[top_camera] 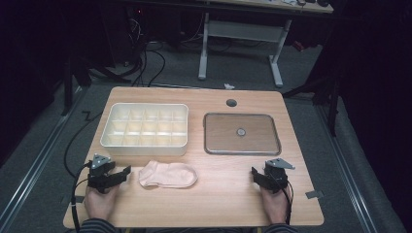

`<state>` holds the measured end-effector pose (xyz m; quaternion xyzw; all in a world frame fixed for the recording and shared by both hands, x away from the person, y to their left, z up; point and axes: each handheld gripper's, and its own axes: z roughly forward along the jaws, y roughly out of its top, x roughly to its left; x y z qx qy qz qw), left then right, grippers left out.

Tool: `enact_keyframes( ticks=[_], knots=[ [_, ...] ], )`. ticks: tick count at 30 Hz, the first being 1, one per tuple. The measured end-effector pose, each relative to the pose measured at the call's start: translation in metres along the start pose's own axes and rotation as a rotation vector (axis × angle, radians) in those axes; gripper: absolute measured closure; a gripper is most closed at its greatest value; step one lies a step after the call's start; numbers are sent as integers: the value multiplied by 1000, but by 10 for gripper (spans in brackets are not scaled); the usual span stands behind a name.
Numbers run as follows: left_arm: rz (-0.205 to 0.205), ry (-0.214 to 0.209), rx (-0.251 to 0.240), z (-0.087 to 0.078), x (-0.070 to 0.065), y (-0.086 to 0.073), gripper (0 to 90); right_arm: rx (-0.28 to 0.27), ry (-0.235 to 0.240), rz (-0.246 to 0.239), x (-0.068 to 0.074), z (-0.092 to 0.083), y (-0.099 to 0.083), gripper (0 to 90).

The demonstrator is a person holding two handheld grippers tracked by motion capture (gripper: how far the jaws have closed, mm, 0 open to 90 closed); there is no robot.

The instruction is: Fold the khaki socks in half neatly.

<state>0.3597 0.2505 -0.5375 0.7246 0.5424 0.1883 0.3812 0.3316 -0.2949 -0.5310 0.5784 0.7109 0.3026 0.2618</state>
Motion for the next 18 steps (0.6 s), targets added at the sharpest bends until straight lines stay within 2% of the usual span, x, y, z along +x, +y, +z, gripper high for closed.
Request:
enact_keyframes(
  ticks=[18],
  knots=[
    [2,4,0,0,-1,0,317,-1,2,-2,0,0,0,397]
  ],
)
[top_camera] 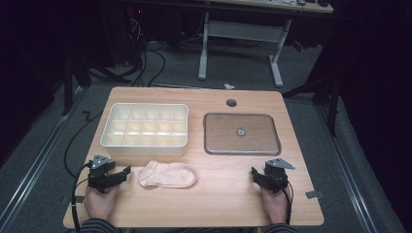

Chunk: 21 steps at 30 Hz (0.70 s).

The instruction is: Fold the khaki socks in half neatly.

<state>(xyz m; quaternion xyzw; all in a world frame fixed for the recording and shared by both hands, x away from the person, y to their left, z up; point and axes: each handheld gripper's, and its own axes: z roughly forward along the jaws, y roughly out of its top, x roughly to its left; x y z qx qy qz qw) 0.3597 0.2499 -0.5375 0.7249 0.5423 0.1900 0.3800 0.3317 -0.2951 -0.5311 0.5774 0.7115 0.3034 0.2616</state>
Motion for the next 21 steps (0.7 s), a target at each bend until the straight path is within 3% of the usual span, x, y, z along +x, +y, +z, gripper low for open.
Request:
enact_keyframes(
  ticks=[21],
  knots=[
    [-2,5,1,0,-1,0,316,2,0,1,0,0,0,396]
  ],
)
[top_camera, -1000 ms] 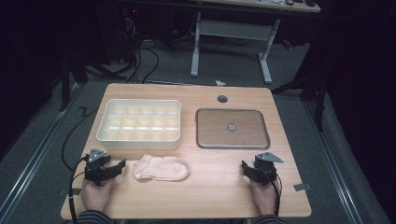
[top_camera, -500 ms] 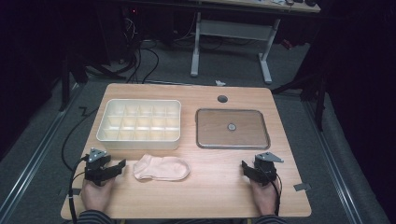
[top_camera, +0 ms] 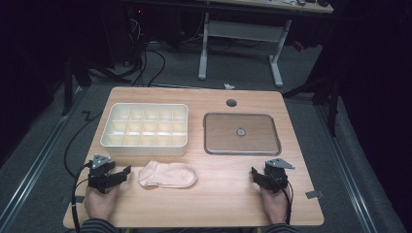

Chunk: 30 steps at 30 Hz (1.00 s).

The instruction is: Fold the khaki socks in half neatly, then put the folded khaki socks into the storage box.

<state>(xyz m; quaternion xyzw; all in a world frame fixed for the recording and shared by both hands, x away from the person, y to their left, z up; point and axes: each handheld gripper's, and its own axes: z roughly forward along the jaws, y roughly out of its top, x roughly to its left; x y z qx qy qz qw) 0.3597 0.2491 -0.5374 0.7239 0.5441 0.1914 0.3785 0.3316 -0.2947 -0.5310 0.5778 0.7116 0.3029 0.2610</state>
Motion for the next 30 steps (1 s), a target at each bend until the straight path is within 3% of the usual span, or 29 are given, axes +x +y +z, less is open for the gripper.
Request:
enact_keyframes(
  ticks=[9,17,20,23,27,30],
  knots=[
    [0,7,-1,0,-1,0,317,3,5,0,0,0,0,386],
    [3,6,1,0,-1,0,313,-19,-3,-30,4,-3,-1,423],
    [9,13,5,0,-3,0,305,-63,20,-40,11,-10,2,433],
    [0,-12,4,0,-1,0,278,-90,63,-22,17,-18,6,438],
    [-16,-28,0,0,1,0,264,-94,129,-53,32,-24,13,450],
    [-10,-12,1,0,-1,0,270,-83,165,-77,41,-22,15,456]
  ],
)
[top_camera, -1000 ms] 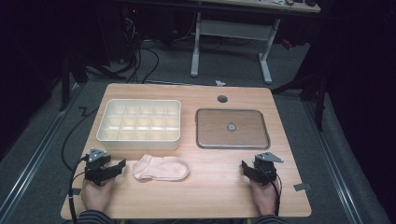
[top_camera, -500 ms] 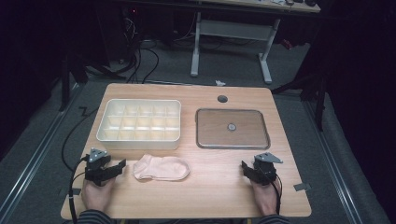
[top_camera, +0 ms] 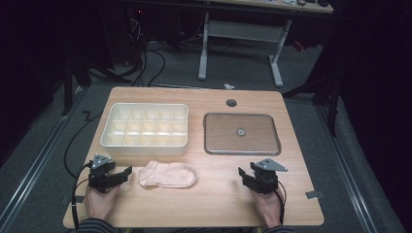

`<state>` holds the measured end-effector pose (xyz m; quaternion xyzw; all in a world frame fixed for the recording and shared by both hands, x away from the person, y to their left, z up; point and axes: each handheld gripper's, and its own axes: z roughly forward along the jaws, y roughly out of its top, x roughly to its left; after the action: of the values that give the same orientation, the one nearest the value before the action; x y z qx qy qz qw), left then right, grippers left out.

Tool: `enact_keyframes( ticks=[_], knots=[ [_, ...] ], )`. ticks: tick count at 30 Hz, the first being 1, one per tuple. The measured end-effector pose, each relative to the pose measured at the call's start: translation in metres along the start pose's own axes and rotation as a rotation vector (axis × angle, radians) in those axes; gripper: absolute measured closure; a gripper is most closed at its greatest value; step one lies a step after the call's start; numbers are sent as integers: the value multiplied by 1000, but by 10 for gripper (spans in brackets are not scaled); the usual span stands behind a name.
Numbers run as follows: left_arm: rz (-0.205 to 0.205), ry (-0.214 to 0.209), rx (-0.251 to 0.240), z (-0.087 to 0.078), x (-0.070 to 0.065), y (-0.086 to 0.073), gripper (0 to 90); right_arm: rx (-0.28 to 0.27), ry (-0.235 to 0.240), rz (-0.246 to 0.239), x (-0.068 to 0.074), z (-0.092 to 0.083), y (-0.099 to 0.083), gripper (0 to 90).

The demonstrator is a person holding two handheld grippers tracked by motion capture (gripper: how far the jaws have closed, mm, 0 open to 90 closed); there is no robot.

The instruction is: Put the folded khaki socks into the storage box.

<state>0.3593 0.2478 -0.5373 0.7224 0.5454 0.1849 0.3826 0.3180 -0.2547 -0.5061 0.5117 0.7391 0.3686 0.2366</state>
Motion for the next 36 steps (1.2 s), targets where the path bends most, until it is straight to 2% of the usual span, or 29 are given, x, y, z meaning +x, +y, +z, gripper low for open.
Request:
enact_keyframes(
  ticks=[1,4,9,12,13,14,16,21,24,29,33,36],
  knots=[
    [9,15,3,0,-2,0,280,-1,8,-1,3,2,0,460],
    [9,14,2,-1,-2,0,315,2,30,-2,10,6,-1,468],
    [0,-25,-3,-7,-2,0,352,19,66,-20,25,16,-3,490],
    [-4,-73,-24,-13,-5,0,362,33,96,-29,35,23,-3,502],
    [-4,-73,-24,-13,-5,0,361,33,96,-29,35,23,-3,502],
    [-25,-117,-32,-16,-10,1,358,36,111,-40,41,26,-2,505],
    [-30,-133,-26,-18,-15,1,351,41,121,-53,47,28,-1,509],
    [5,-152,-3,-18,-27,2,353,47,148,-65,57,30,3,527],
    [36,-173,14,-17,-40,3,346,46,171,-67,64,31,6,532],
    [44,-176,33,-12,-48,2,346,34,209,-62,73,34,10,532],
    [64,-155,62,-4,-54,1,339,44,208,-101,83,39,10,529],
    [60,-154,58,-1,-55,0,338,49,224,-116,90,39,12,529]
  ],
)
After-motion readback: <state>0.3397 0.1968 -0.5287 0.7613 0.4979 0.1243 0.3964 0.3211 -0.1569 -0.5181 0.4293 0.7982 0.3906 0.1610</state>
